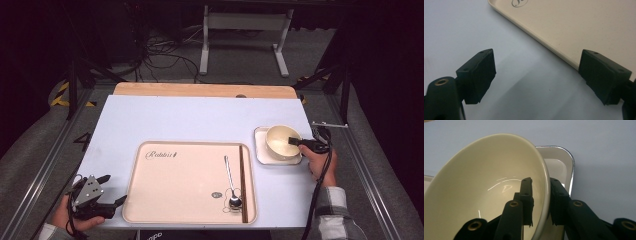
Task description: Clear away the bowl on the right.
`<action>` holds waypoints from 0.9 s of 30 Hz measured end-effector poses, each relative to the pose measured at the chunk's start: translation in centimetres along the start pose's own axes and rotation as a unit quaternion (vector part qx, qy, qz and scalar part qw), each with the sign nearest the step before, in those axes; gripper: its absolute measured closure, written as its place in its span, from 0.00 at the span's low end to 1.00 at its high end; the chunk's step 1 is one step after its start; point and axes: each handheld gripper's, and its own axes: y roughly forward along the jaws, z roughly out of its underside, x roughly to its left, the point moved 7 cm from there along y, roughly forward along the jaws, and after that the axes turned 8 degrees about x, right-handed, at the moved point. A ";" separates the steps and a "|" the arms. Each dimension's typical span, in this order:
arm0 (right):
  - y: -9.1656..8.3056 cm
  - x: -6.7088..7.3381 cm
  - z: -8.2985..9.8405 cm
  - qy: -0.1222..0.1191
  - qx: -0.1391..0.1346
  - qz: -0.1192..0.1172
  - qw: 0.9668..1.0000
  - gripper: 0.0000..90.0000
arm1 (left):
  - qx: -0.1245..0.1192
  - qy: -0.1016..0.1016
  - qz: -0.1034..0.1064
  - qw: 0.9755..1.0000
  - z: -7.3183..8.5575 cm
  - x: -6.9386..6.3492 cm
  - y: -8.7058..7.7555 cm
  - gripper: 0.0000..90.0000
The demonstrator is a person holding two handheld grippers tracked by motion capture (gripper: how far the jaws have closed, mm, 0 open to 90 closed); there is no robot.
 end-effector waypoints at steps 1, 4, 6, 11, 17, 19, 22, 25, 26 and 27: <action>-0.1 -0.1 0.1 0.001 -0.001 0.006 1.000 0.89 | 0.000 0.001 -0.001 1.000 0.0 0.0 0.0 0.17; -0.2 -0.4 0.2 0.001 -0.005 0.007 1.000 0.92 | 0.000 0.000 -0.002 1.000 0.0 -0.1 -0.1 0.16; -0.2 -0.4 0.2 0.000 -0.006 0.006 1.000 0.92 | -0.001 0.001 -0.005 1.000 0.0 0.0 -0.2 0.16; -0.5 -0.1 0.2 -0.006 -0.013 0.000 1.000 0.92 | -0.007 -0.003 -0.010 1.000 -0.1 0.2 -0.4 0.16; -1.1 0.1 0.0 -0.010 -0.028 0.004 1.000 0.92 | -0.014 -0.011 -0.020 1.000 0.0 0.5 -0.8 0.16; -1.3 0.1 0.0 -0.011 -0.032 0.012 0.999 0.91 | -0.018 -0.013 -0.022 1.000 0.0 0.7 -0.9 0.16; -1.4 0.1 -0.1 -0.011 -0.038 0.008 0.999 0.92 | -0.021 -0.019 -0.029 0.999 0.0 1.1 -1.1 0.16; -1.7 0.3 -0.3 -0.013 -0.049 0.009 0.999 0.92 | -0.024 -0.025 -0.033 0.999 0.0 1.3 -1.2 0.16; -1.8 0.3 -0.3 -0.012 -0.052 0.009 0.999 0.92 | -0.025 -0.026 -0.034 0.999 -0.1 1.4 -1.2 0.16; -2.0 0.4 -0.4 -0.013 -0.057 0.008 0.998 0.92 | -0.025 -0.027 -0.035 0.999 -0.1 1.4 -1.2 0.16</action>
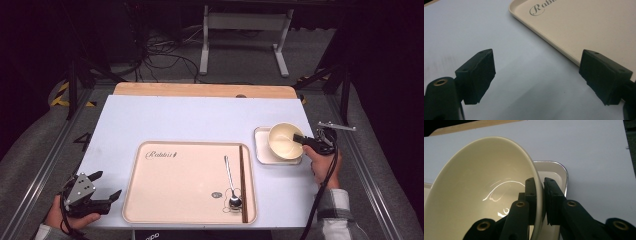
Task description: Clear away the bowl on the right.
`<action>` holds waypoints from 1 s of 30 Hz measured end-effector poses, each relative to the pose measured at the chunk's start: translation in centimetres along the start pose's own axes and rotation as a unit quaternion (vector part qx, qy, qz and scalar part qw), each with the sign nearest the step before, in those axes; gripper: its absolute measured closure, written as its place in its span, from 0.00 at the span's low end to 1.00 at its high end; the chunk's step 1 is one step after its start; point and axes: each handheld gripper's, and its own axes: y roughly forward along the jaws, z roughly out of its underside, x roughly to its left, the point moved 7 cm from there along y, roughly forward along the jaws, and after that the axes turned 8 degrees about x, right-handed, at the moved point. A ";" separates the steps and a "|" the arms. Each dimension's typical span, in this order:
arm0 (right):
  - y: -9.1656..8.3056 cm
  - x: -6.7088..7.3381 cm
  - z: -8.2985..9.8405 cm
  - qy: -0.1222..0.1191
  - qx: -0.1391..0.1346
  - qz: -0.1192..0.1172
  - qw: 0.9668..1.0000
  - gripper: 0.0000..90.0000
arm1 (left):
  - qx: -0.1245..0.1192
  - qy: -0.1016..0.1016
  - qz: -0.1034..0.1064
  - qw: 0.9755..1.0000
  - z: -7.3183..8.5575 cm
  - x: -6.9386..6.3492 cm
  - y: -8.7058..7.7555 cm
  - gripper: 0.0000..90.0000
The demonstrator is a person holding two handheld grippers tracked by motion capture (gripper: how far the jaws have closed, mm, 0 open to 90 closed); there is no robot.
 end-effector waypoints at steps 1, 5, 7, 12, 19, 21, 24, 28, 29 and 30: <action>-0.1 0.1 0.0 0.002 -0.002 -0.003 1.000 0.92 | 0.000 -0.002 -0.001 1.000 0.0 0.1 0.0 0.16; -0.6 0.5 -0.3 -0.007 -0.015 -0.003 1.000 0.92 | 0.000 -0.006 -0.004 1.000 0.0 0.3 0.1 0.16; -0.7 0.6 -0.4 -0.006 -0.018 -0.005 1.000 0.92 | 0.001 -0.007 -0.005 1.000 0.0 0.3 0.2 0.16; -1.1 1.2 -0.7 -0.012 -0.029 -0.006 1.000 0.92 | 0.005 -0.007 -0.003 1.000 0.1 0.3 0.3 0.16; -1.6 2.0 -1.0 -0.018 -0.040 -0.013 0.999 0.92 | 0.006 -0.007 0.000 1.000 0.1 0.1 0.3 0.16; -1.7 2.4 -1.1 -0.022 -0.043 -0.017 0.999 0.92 | 0.007 -0.006 0.000 1.000 0.1 0.1 0.3 0.16; -1.9 3.3 -1.4 -0.030 -0.048 -0.023 0.998 0.91 | 0.007 -0.005 0.001 1.000 0.1 0.0 0.3 0.16; -2.1 4.8 -1.9 -0.044 -0.054 -0.032 0.997 0.91 | 0.007 -0.006 0.002 1.000 0.1 0.0 0.3 0.16; -2.0 5.1 -1.9 -0.046 -0.054 -0.033 0.997 0.91 | 0.007 -0.006 0.002 1.000 0.1 -0.1 0.3 0.16; -2.0 5.4 -2.0 -0.049 -0.055 -0.035 0.997 0.91 | 0.006 -0.006 0.003 1.000 0.1 -0.1 0.3 0.16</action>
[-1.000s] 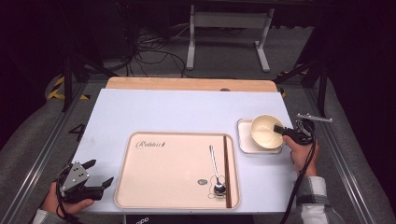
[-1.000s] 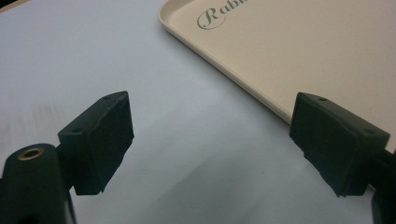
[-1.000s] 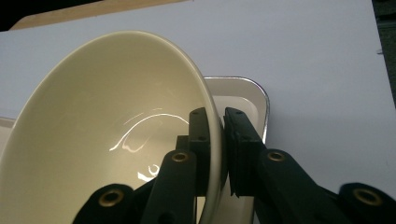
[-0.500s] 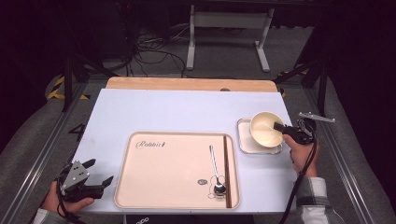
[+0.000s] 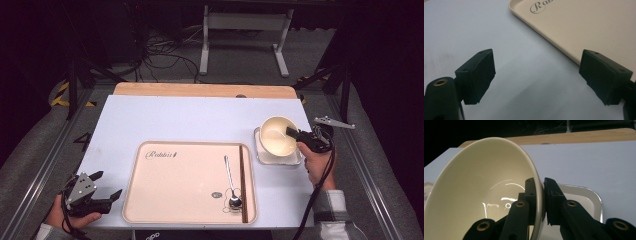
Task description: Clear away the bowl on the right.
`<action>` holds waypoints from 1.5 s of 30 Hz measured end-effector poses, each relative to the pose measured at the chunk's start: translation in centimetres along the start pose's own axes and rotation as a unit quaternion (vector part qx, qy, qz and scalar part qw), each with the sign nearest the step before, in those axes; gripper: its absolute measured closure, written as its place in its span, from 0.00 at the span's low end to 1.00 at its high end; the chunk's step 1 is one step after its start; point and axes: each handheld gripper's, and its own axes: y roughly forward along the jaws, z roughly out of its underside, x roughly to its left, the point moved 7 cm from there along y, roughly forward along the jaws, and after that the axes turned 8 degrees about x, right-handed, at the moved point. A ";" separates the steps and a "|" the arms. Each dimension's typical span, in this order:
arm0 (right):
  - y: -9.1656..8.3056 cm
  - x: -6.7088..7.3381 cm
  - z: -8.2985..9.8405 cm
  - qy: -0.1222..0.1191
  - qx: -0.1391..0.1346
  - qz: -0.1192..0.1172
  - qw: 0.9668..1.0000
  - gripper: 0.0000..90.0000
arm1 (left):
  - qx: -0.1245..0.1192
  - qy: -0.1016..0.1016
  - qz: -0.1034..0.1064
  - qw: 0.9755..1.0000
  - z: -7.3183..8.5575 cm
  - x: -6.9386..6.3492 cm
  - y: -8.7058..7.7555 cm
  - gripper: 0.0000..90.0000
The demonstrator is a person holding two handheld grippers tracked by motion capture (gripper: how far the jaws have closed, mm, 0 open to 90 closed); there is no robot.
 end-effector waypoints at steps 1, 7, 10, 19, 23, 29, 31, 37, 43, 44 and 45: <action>0.1 0.3 -0.1 -0.004 0.000 -0.002 1.000 0.91 | 0.000 0.001 -0.001 1.000 0.0 0.0 0.0 0.16; 0.9 2.5 -0.9 -0.017 0.001 -0.017 1.000 0.91 | 0.001 0.003 0.000 1.000 0.0 -0.1 0.0 0.16; 1.5 3.8 -1.2 -0.026 0.006 -0.026 0.999 0.91 | -0.001 0.002 -0.001 1.000 -0.1 -0.1 -0.1 0.16; 3.8 7.1 -1.4 -0.051 0.024 -0.042 0.997 0.91 | -0.004 0.000 0.001 1.000 0.0 -0.1 -0.2 0.16; 5.3 9.6 -1.4 -0.071 0.035 -0.059 0.995 0.91 | -0.001 -0.002 0.002 1.000 0.1 -0.1 -0.2 0.16; 7.7 12.2 -1.1 -0.086 0.057 -0.077 0.992 0.91 | 0.000 -0.002 0.003 1.000 0.1 -0.1 -0.2 0.16; 8.5 13.0 -1.0 -0.088 0.063 -0.083 0.991 0.91 | 0.000 0.000 0.003 1.000 0.1 -0.1 -0.2 0.16; 10.4 15.0 -0.4 -0.097 0.084 -0.097 0.987 0.91 | 0.001 0.003 0.006 1.000 0.2 -0.1 -0.1 0.16; 12.1 16.3 0.2 -0.104 0.105 -0.099 0.984 0.91 | 0.002 0.002 0.008 1.000 0.2 -0.1 -0.1 0.16; 12.1 16.3 0.2 -0.104 0.105 -0.099 0.984 0.91 | 0.002 0.002 0.008 1.000 0.2 -0.1 -0.1 0.16; 12.6 16.6 0.5 -0.106 0.112 -0.100 0.983 0.91 | 0.003 0.003 0.008 1.000 0.2 -0.2 0.0 0.16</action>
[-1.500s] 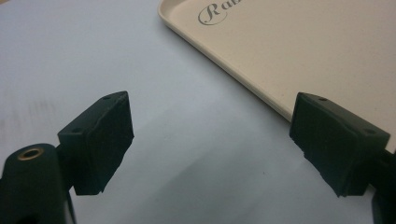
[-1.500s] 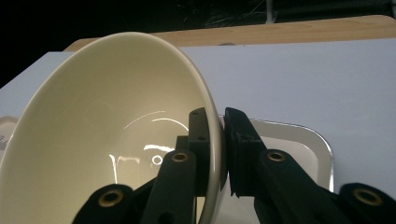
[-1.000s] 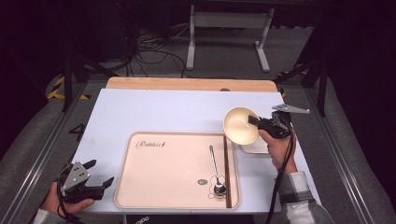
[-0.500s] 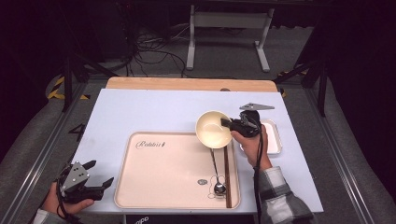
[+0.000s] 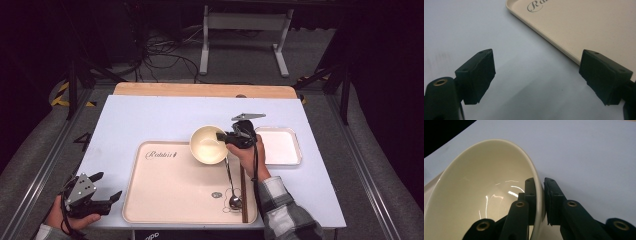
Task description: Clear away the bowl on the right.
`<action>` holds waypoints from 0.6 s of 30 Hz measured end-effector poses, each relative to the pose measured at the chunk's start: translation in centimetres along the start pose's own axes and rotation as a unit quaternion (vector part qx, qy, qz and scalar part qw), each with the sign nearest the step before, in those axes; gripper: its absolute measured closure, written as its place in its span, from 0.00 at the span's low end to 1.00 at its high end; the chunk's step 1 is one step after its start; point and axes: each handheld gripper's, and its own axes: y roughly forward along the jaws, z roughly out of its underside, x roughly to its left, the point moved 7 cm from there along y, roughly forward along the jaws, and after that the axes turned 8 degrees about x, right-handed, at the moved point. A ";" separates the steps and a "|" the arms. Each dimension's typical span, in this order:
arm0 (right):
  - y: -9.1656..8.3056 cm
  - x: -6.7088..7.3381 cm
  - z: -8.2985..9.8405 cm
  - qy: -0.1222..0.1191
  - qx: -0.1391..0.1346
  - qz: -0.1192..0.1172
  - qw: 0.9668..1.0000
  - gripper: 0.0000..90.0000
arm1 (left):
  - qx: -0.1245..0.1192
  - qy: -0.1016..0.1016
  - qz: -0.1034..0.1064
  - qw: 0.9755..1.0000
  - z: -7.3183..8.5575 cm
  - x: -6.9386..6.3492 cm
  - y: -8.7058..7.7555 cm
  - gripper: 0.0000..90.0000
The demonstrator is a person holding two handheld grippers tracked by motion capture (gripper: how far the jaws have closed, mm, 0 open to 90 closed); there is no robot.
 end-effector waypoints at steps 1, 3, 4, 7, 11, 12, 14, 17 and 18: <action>0.3 0.1 0.0 -0.001 0.004 0.002 1.000 0.91 | 0.001 0.000 0.000 1.000 0.0 0.0 0.0 0.16; 0.7 0.2 0.1 -0.002 0.009 0.002 1.000 0.91 | 0.001 0.001 0.000 1.000 0.0 0.0 0.0 0.16; 0.9 0.2 0.2 -0.002 0.013 0.002 1.000 0.91 | 0.001 0.001 0.000 1.000 0.0 0.0 0.0 0.16; 1.4 0.1 0.4 0.001 0.021 0.002 1.000 0.90 | 0.002 0.001 0.001 1.000 0.0 0.0 0.0 0.16; 1.8 0.0 0.6 0.010 0.022 0.000 1.000 0.90 | 0.003 0.002 0.001 1.000 0.1 -0.1 0.0 0.16; 1.9 -0.1 0.6 0.012 0.023 0.000 1.000 0.91 | 0.003 0.002 0.001 1.000 0.0 0.0 0.0 0.16; 2.0 -0.1 0.6 0.014 0.024 -0.004 1.000 0.91 | 0.003 0.003 0.003 1.000 0.0 -0.2 0.0 0.16; 2.3 -0.1 0.6 0.017 0.027 -0.009 0.999 0.91 | 0.003 0.002 0.002 1.000 0.0 -0.1 0.0 0.16; 2.4 -0.1 0.6 0.016 0.028 -0.009 0.999 0.91 | 0.004 0.002 0.003 1.000 0.1 -0.1 0.1 0.16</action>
